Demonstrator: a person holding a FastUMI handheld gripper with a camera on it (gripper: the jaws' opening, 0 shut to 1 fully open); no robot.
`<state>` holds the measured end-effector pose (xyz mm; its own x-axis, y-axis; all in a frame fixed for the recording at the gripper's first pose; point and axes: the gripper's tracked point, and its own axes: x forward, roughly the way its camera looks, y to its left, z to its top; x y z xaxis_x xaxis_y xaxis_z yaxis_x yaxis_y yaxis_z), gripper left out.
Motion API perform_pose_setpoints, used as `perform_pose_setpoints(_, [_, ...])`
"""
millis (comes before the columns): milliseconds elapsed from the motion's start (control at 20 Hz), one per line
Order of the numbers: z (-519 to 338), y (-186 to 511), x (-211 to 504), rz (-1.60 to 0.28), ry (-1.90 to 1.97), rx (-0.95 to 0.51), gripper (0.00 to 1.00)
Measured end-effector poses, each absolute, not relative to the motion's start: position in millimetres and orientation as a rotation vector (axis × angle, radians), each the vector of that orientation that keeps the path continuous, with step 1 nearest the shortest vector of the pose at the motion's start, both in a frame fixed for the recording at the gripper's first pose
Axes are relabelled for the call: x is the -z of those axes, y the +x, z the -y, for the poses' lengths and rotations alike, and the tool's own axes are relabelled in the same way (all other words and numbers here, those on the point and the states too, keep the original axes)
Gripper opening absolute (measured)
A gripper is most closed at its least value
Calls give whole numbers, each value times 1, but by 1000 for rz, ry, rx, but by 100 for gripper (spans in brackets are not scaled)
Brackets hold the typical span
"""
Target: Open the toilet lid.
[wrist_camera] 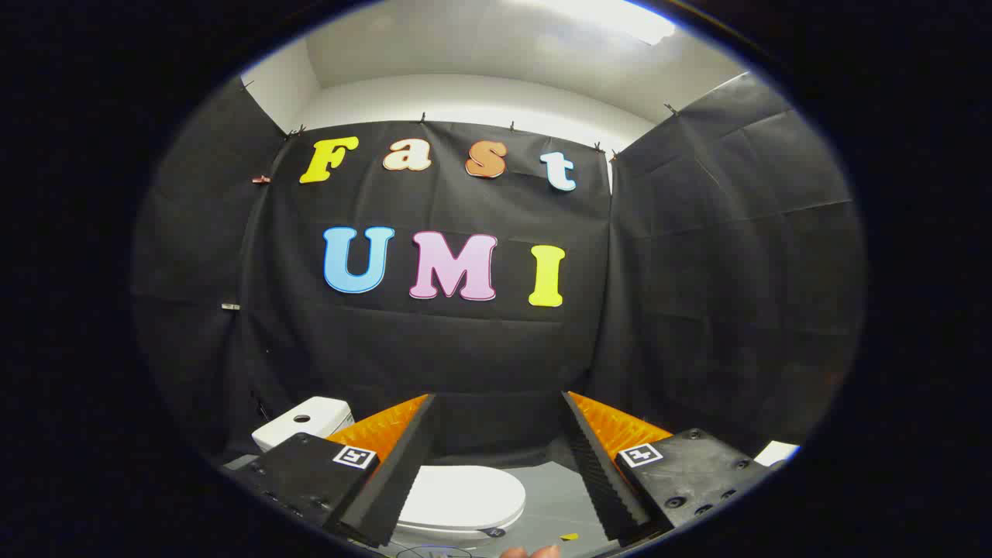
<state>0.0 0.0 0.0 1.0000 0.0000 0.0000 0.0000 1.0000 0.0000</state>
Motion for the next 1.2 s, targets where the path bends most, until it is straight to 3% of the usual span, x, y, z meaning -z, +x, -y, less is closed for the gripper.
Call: perform_pose_setpoints(1200, [9, 3, 1, 17, 10, 23, 98])
